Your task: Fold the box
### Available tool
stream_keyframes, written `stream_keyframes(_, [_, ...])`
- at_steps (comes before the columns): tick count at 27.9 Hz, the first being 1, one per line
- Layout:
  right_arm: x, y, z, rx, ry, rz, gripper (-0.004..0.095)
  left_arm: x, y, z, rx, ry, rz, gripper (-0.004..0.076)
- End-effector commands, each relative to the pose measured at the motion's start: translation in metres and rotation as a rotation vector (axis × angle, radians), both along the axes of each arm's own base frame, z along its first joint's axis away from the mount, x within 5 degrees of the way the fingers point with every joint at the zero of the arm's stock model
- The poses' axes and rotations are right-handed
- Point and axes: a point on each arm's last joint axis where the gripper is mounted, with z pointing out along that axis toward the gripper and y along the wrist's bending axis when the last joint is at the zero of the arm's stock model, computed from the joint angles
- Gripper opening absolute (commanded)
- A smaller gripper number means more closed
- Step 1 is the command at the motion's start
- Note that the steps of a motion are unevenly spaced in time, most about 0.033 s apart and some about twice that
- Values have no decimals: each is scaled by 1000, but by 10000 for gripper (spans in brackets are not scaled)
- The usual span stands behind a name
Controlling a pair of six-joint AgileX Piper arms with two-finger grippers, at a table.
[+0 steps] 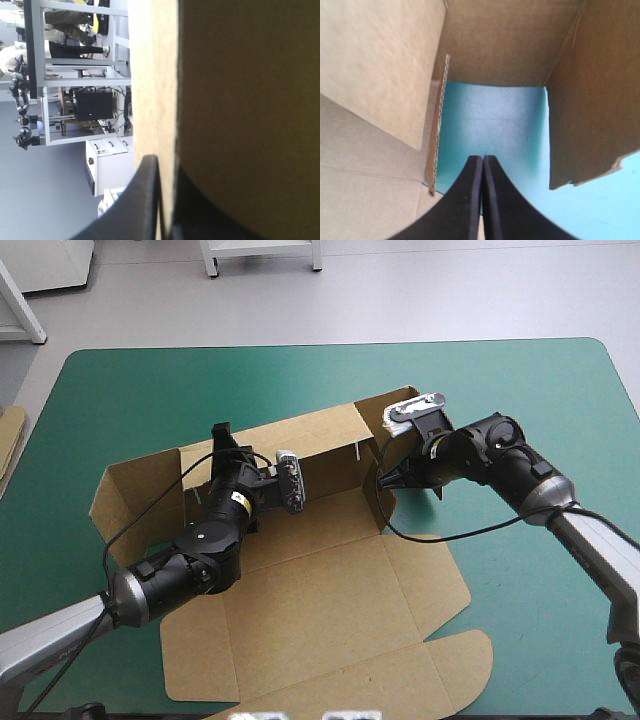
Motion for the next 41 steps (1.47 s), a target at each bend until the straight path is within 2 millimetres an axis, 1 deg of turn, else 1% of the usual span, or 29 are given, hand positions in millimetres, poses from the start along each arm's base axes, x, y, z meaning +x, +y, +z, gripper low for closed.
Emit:
stream_keyframes(1, [-4, -4, 53, 59, -145, 13, -13, -2, 2, 8, -56, -3, 30, -9])
stream_keyframes(6, [-4, -7, 89, 50, -229, 16, -13, -2, 2, 8, -56, -3, 30, -9])
stream_keyframes(9, [-6, -9, 104, 55, -261, 14, -13, -2, 2, 8, -56, -3, 30, -9])
stream_keyframes(15, [-10, -10, 128, 87, -311, 12, -14, -2, 2, 8, -56, -3, 30, -9])
stream_keyframes(19, [-10, -10, 130, 86, -303, 12, -14, -2, 2, 8, -56, -3, 30, -9])
stream_keyframes(23, [-4, -7, 128, 94, -321, 12, -14, -2, 2, 8, -57, -3, 28, -9])
stream_keyframes(26, [5, -4, 132, 101, -330, 8, -19, -2, 2, 8, -57, -3, 28, -9])
stream_keyframes(28, [14, -5, 136, 119, -319, -5, -19, -2, 2, 8, -57, -3, 28, -9])
stream_keyframes(32, [36, -17, 141, 185, -302, -10, -19, -2, 2, 8, -56, -3, 30, -9])
stream_keyframes(35, [55, -30, 142, 251, -290, -22, -19, -2, 2, 8, -56, -3, 30, -9])
stream_keyframes(36, [67, -38, 140, 295, -281, -21, -19, -2, 2, 8, -56, -3, 30, -9])
stream_keyframes(37, [73, -42, 139, 314, -273, -22, -19, -2, 2, 8, -56, -3, 30, -9])
stream_keyframes(38, [82, -45, 136, 348, -256, -6, -19, -2, 2, 8, -56, -3, 30, -9])
stream_keyframes(39, [89, -46, 132, 365, -238, 9, -19, -2, 2, 8, -56, -3, 30, -9])
stream_keyframes(40, [100, -45, 125, 389, -206, 27, -19, -2, 2, 8, -56, -3, 30, -9])
stream_keyframes(41, [106, -44, 121, 395, -196, 29, -19, -2, 2, 8, -56, -3, 30, -9])
